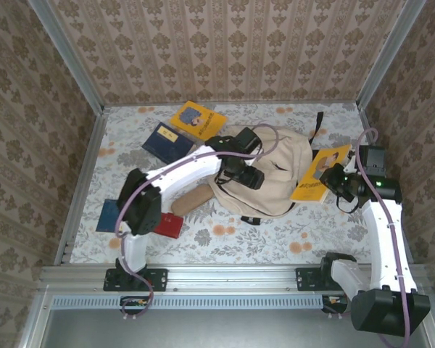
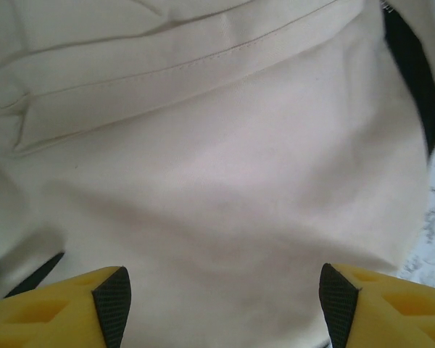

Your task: Pack the student bag

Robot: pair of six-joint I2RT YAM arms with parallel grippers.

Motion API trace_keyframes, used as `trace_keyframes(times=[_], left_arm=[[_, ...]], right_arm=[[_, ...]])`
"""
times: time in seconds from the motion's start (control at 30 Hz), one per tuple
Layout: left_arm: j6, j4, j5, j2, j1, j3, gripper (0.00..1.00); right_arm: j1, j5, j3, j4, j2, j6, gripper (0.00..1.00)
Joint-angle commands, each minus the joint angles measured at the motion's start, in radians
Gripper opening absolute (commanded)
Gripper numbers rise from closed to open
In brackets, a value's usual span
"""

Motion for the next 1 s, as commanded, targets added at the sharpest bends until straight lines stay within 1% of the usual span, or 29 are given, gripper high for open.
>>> trace_keyframes(times=[0.0, 0.07, 0.17, 0.3, 0.37, 0.43, 0.5, 0.57, 0.7, 0.8, 0.9, 0.97], left_arm=[[0.045, -0.129, 0.017, 0.107, -0.031, 0.141, 0.71], [0.036, -0.164, 0.053, 0.16, -0.06, 0.197, 0.71], [0.018, -0.162, 0.123, 0.199, -0.107, 0.217, 0.71], [0.033, -0.136, 0.143, 0.203, -0.154, 0.203, 0.72], [0.039, -0.121, 0.134, 0.203, -0.166, 0.201, 0.72], [0.042, -0.111, 0.095, 0.21, -0.178, 0.21, 0.72], [0.049, -0.092, 0.079, 0.22, -0.186, 0.22, 0.72], [0.058, -0.08, 0.037, 0.243, -0.197, 0.231, 0.71], [0.092, -0.126, -0.044, 0.298, -0.22, 0.284, 0.71], [0.092, -0.148, -0.043, 0.329, -0.221, 0.308, 0.71], [0.086, -0.157, -0.016, 0.356, -0.219, 0.331, 0.71], [0.078, -0.163, 0.009, 0.376, -0.214, 0.347, 0.67]], right_arm=[[-0.013, -0.024, -0.006, 0.031, -0.002, -0.029, 0.05], [-0.019, -0.018, -0.007, 0.028, 0.003, -0.037, 0.05], [-0.034, 0.021, 0.001, 0.01, 0.007, -0.055, 0.05], [-0.055, 0.121, 0.009, -0.022, 0.01, -0.08, 0.05], [-0.061, 0.165, 0.004, -0.027, 0.008, -0.082, 0.05], [-0.066, 0.206, -0.006, -0.026, 0.001, -0.081, 0.05], [-0.075, 0.224, -0.017, -0.022, 0.0, -0.079, 0.05], [-0.092, 0.225, -0.03, -0.013, -0.002, -0.073, 0.05], [-0.124, 0.199, -0.059, 0.01, -0.005, -0.058, 0.05], [-0.138, 0.168, -0.075, 0.026, -0.001, -0.054, 0.05], [-0.141, 0.149, -0.087, 0.036, -0.002, -0.049, 0.05], [-0.14, 0.141, -0.095, 0.041, -0.002, -0.045, 0.05]])
